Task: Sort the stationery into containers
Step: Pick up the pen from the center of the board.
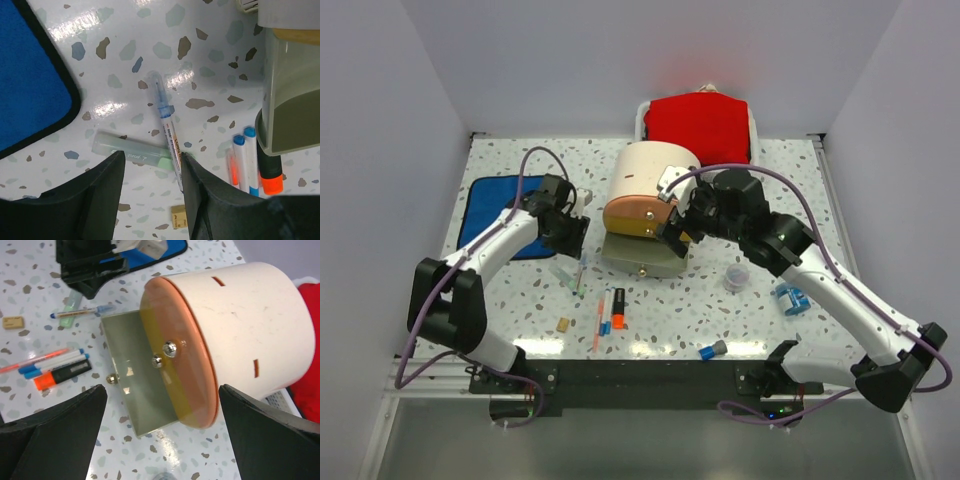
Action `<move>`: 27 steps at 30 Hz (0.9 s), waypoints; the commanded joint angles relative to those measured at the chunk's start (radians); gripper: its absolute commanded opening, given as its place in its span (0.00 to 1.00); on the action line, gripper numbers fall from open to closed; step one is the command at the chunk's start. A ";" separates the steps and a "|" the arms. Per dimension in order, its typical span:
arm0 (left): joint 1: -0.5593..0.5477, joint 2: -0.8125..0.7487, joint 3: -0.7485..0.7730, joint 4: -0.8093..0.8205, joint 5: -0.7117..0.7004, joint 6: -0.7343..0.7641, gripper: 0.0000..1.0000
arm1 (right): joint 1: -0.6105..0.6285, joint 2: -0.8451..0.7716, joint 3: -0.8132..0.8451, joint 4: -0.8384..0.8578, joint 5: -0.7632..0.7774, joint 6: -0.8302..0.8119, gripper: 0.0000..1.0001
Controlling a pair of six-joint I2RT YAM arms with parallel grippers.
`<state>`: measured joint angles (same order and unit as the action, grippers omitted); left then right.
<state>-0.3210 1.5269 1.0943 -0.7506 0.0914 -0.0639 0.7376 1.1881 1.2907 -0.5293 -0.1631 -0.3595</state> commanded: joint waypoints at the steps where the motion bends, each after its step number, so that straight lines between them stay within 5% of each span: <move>1: 0.003 0.009 -0.030 0.065 0.059 -0.004 0.54 | -0.024 -0.008 0.013 0.080 0.088 0.048 0.99; 17: -0.003 0.156 -0.088 0.140 0.110 -0.028 0.47 | -0.119 -0.064 -0.045 0.083 0.103 0.050 0.99; 22: -0.001 0.141 -0.077 0.128 0.152 -0.016 0.08 | -0.133 -0.073 -0.054 0.081 0.100 0.051 0.99; 27: 0.014 -0.037 0.022 0.008 0.171 0.028 0.00 | -0.139 -0.068 -0.048 0.078 0.108 0.033 0.99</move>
<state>-0.3210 1.6535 1.0069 -0.6716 0.2199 -0.0822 0.6037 1.1370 1.2366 -0.4782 -0.0696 -0.3244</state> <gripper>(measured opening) 0.091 0.986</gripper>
